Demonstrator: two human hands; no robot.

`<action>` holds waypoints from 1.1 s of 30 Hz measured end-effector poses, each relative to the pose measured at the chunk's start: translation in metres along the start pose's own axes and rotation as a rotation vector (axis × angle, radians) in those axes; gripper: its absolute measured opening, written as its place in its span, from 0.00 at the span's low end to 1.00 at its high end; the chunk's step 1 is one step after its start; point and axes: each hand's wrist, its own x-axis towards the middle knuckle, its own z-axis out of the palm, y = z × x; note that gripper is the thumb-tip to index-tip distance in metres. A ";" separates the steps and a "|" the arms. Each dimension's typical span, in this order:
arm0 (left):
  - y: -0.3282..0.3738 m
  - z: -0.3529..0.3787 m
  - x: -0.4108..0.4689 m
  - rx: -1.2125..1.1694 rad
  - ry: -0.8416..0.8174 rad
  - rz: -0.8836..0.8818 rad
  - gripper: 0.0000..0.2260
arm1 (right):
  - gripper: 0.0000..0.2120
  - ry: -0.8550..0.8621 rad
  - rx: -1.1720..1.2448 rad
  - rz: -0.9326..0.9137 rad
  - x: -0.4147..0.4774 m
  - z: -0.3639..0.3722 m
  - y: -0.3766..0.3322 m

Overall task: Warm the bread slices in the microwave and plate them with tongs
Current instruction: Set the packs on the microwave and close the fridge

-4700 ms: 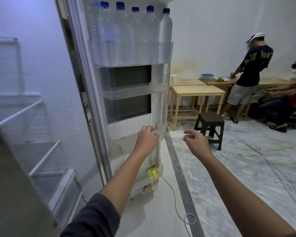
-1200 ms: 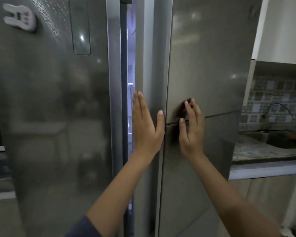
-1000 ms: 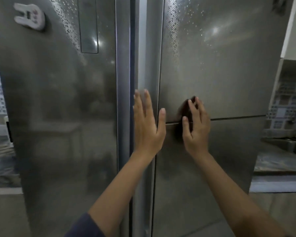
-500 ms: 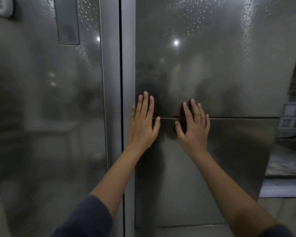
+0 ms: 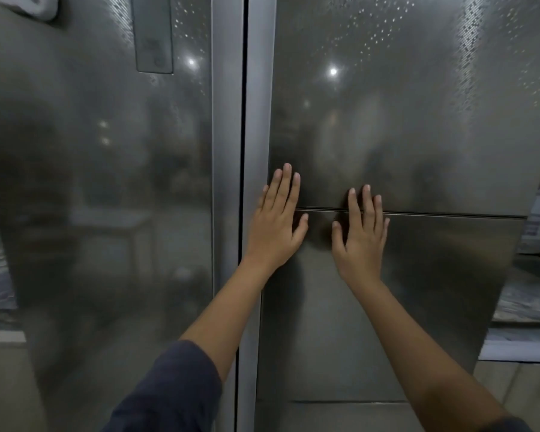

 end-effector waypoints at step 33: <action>-0.346 -0.349 -0.288 -0.046 -0.092 -0.799 0.27 | 0.22 -0.683 0.865 0.076 -0.199 0.113 -0.508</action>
